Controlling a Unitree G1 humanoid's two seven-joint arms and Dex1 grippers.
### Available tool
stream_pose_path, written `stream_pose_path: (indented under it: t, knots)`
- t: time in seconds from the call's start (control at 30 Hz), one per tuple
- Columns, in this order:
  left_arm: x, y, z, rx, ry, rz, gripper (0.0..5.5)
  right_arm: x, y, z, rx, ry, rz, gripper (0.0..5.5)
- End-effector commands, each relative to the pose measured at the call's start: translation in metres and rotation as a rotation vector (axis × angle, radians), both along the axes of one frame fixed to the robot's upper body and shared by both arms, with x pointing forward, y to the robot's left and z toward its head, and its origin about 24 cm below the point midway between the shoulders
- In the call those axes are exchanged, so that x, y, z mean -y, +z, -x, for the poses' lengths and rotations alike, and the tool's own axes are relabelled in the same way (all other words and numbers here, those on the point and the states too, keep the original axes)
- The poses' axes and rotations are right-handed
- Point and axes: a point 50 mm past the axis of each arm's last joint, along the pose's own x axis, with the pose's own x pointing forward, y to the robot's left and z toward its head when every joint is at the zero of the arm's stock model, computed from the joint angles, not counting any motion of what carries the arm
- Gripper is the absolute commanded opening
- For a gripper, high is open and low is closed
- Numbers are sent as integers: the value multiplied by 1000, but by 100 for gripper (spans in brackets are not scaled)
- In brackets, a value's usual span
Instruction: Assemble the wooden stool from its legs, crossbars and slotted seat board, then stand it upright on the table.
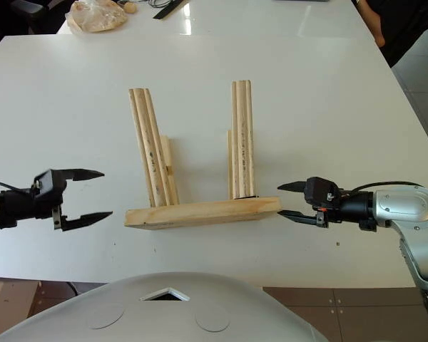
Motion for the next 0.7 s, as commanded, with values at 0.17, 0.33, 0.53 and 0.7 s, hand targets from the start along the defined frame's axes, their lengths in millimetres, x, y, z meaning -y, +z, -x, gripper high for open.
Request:
stream_pose_path:
  t: [0.17,0.33,0.53,0.7]
  knots:
    - [28,-51,29,15,-166,-23,515,-8,-31,-8,-51,144,63,274]
    - [40,-61,22,69,-123,34,515,-12,-48,-13,-50,185,73,274]
    - [46,-75,33,61,-121,62,515,-33,-53,-19,-43,266,-23,274]
    - [57,-75,36,37,-94,145,455,-36,-58,-27,-29,295,-8,274]
